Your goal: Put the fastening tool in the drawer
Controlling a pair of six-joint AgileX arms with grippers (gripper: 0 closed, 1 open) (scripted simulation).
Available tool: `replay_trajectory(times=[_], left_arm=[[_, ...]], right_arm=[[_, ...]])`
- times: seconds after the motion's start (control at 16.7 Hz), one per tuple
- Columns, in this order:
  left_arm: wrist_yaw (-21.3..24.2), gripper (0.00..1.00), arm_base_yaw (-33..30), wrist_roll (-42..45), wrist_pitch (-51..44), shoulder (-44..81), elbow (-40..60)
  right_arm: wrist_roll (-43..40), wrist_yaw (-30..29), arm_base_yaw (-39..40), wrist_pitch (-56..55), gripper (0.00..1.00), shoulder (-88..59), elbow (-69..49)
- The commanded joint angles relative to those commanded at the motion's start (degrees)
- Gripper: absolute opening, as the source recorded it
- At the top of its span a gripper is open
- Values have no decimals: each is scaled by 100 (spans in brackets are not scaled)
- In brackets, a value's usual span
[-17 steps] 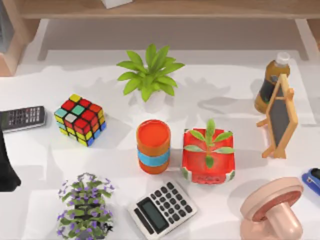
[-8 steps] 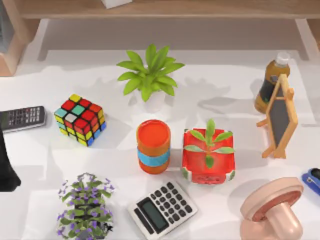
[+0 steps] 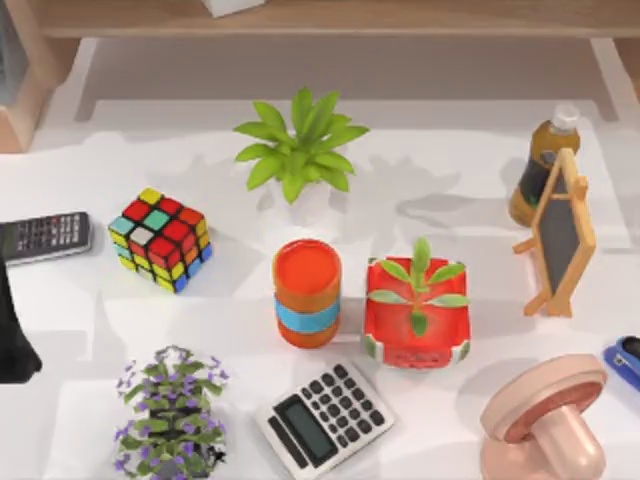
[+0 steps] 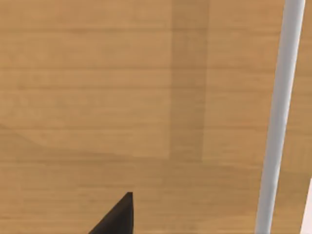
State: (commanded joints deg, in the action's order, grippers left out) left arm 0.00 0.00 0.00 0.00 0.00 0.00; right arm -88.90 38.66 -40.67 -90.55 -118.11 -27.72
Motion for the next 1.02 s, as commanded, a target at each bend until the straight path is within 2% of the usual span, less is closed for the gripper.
replay_trajectory(times=[1.02], left_arm=[[0,100,0,0,0,0,0]], right_arm=[[5,247,-267,-185,100,118,321]])
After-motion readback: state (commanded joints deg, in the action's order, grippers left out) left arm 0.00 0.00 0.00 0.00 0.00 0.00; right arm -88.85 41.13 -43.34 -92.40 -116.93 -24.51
